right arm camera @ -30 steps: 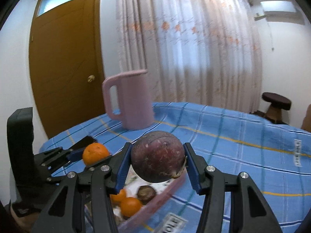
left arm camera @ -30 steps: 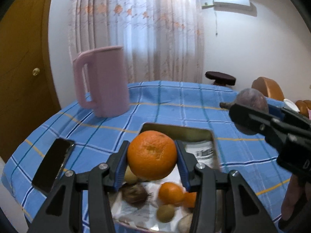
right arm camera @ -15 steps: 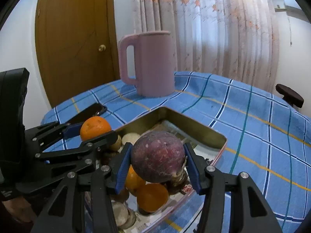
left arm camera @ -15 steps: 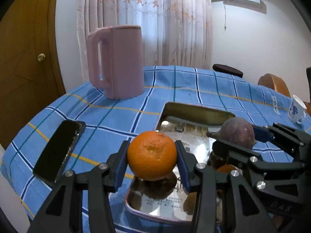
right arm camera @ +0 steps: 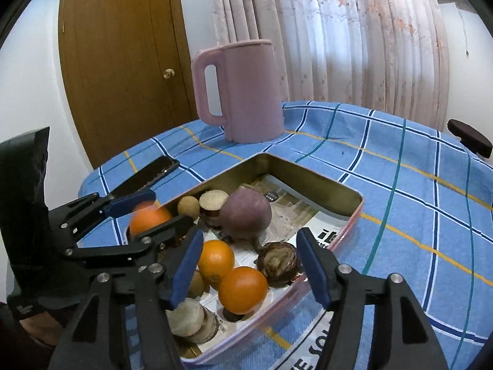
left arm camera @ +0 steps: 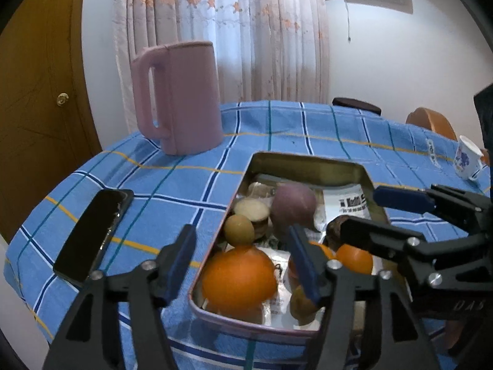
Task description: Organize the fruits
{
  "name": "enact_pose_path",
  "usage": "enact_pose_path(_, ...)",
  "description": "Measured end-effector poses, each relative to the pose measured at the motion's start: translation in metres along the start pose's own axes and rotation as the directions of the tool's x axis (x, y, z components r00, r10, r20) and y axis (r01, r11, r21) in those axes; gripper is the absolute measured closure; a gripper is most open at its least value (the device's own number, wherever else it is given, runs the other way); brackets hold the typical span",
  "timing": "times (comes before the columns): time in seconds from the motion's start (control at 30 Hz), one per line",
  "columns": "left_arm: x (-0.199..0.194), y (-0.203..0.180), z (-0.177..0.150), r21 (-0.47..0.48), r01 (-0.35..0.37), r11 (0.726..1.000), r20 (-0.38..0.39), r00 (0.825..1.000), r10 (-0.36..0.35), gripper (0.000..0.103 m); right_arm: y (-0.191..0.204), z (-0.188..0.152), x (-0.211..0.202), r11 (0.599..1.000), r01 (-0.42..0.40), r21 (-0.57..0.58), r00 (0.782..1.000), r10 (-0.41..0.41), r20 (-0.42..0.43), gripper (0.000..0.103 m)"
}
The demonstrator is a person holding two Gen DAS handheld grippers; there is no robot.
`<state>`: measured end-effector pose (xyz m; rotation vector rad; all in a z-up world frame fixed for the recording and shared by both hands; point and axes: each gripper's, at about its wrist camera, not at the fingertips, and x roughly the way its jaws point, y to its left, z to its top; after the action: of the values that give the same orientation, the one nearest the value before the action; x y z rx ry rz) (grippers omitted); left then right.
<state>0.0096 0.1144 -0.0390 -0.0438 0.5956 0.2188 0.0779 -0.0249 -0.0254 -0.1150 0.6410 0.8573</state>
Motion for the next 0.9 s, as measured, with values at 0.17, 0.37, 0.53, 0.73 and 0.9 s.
enact_pose_path(0.17,-0.015,0.001,0.007,-0.011,0.012,1.000,0.046,0.999,-0.011,0.021,-0.002,0.002,-0.017,1.000,0.010,0.020,0.999,-0.011,0.041,0.037)
enact_pose_path(0.37,-0.033,0.001,0.012,-0.030,0.020,0.999,0.093,0.995,-0.018,0.007,-0.002,0.000,-0.038,0.998,0.058,0.013,0.996,-0.059,0.072,0.036)
enact_pose_path(0.53,-0.041,0.000,0.014,-0.034,0.030,0.999,0.105,0.994,-0.027,0.006,-0.012,-0.004,-0.058,0.991,0.129,0.040,0.985,-0.133,0.112,0.032)
enact_pose_path(0.73,-0.043,-0.005,0.014,-0.026,0.032,0.999,0.103,0.994,-0.029,0.004,-0.028,-0.008,-0.076,0.976,0.197,0.088,0.968,-0.208,0.140,0.032)
enact_pose_path(0.9,-0.042,-0.010,0.013,-0.020,0.039,0.999,0.095,0.995,-0.037,0.003,-0.039,-0.012,-0.090,0.967,0.223,0.126,0.957,-0.242,0.158,0.031)
